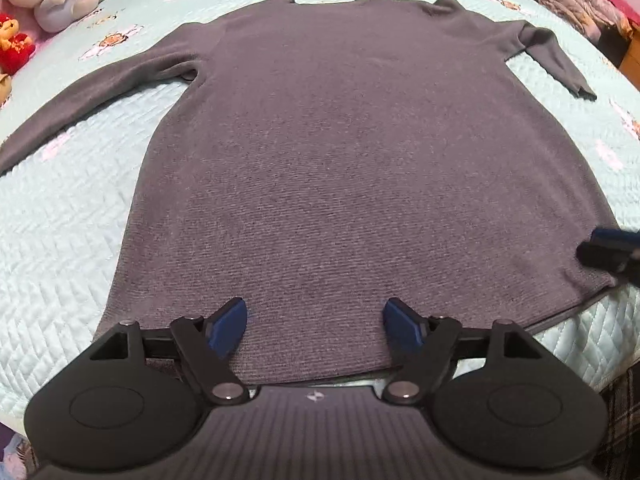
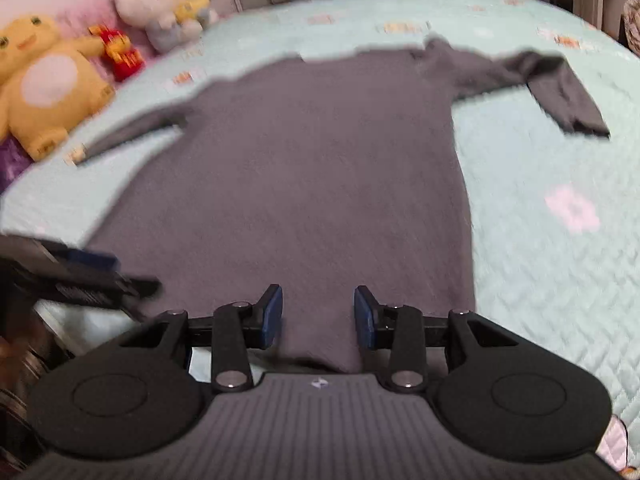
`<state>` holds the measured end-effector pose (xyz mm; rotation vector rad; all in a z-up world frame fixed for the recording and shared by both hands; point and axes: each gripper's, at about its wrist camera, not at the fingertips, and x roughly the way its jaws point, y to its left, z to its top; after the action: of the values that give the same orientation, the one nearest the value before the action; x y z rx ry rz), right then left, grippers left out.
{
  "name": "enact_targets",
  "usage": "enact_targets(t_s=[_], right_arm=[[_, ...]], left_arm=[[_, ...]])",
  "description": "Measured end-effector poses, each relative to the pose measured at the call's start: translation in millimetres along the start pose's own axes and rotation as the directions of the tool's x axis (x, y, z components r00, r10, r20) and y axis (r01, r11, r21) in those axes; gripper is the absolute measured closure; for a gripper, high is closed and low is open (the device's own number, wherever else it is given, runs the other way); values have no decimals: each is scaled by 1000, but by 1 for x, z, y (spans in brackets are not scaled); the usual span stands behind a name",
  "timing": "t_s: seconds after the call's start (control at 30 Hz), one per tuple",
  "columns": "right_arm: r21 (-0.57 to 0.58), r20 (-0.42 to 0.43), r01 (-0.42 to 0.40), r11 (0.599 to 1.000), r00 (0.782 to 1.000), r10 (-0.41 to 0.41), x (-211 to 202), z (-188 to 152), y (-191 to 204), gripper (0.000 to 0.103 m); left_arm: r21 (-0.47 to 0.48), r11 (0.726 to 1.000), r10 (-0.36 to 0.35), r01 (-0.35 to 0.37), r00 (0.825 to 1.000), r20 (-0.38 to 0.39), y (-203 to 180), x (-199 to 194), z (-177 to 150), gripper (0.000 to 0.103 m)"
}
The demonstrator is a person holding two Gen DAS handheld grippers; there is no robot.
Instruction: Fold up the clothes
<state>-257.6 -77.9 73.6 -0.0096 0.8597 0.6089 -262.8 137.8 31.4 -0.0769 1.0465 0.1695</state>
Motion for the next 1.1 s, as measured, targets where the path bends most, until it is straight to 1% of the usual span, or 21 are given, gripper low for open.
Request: enact_targets(t_s=[0.07,0.13,0.17,0.27,0.4,0.5,0.57,0.63,0.7,0.8,1.03,1.1], right_arm=[[7,-7,-1,1000,1000,1,9,-2,5,61],[13,-15,-1,1000,1000,2,17,-3,9,54],[17,-18,-2,1000,1000,2,21,-4,11,49],[45,-16,13,999,1000,-12,31,-19,12,48],[13,-38,35,999,999,-35,23,-12,25,48],[56,18,0,998,1000,-1,12,-1,26,49],[52,44,-2,999,999,0,10,2,29,49],[60,9,-5,998,1000,5,21,-3,27,49],[110,-55,-13,994,998,19,35,-13,18,49],[105,-29,-21,994,999,24,30,-17,19,49],[133,47,-27,991,999,21,13,3,15,49],[144,20,-16,989,1000,14,22,0,8,49]], left_arm=[[-1,1000,-5,5,1000,2,0,0,0,21],[-4,1000,-12,12,1000,3,2,1,0,19],[-4,1000,-16,16,1000,4,3,2,0,19],[0,1000,-25,25,1000,4,4,3,0,18],[9,999,-34,34,999,1,5,6,1,14],[8,999,-44,44,999,0,7,7,1,12],[9,999,-48,48,999,-1,7,7,1,11],[11,999,-51,51,999,-3,7,8,1,9],[13,998,-54,54,999,-4,7,9,1,8],[15,998,-59,59,998,-6,7,10,2,7],[17,998,-59,59,998,-11,6,11,2,4],[19,998,-60,61,998,-9,6,11,1,4]])
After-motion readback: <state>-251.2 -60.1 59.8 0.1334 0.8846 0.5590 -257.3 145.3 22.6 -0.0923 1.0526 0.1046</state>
